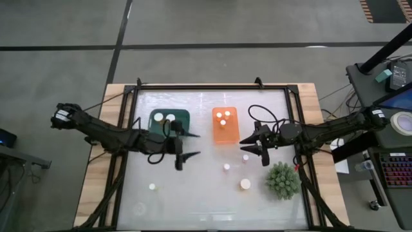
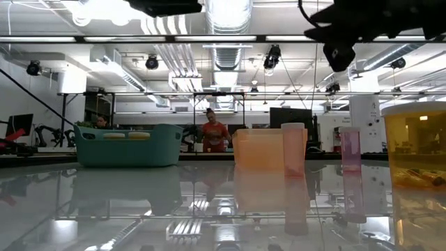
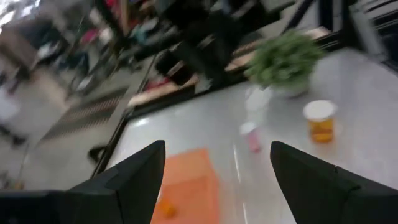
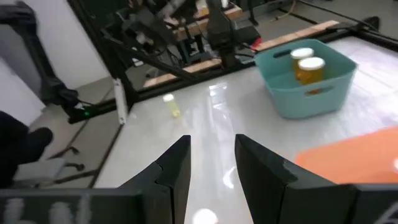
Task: Pick and place medicine bottles into bin by pill shape (circle, oval)
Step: Put the left small pink pill bottle into the orange bin
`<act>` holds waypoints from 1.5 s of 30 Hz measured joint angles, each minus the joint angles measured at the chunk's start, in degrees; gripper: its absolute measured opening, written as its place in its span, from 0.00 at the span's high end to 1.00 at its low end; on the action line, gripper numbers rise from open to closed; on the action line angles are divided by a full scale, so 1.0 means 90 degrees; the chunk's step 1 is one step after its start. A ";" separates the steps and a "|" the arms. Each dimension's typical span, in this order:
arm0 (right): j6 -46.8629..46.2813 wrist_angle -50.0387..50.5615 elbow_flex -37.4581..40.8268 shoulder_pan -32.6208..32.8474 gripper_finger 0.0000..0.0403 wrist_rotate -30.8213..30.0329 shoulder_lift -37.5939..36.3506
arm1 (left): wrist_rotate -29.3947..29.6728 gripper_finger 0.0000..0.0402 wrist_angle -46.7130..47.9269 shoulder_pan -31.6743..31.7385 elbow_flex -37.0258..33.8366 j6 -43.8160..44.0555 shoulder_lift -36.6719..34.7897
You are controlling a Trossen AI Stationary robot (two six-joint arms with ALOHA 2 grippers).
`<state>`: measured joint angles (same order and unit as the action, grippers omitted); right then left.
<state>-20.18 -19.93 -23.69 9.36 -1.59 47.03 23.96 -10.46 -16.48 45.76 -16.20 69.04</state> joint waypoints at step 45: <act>-0.4125 0.8573 -0.6214 0.0630 0.76 0.0070 0.4514 | 0.0231 0.32 -0.2198 -0.0032 -0.1554 -0.0408 -0.0598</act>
<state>-57.31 57.23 -79.61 15.03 -0.96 87.65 26.04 -30.24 -16.77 31.77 -19.87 63.66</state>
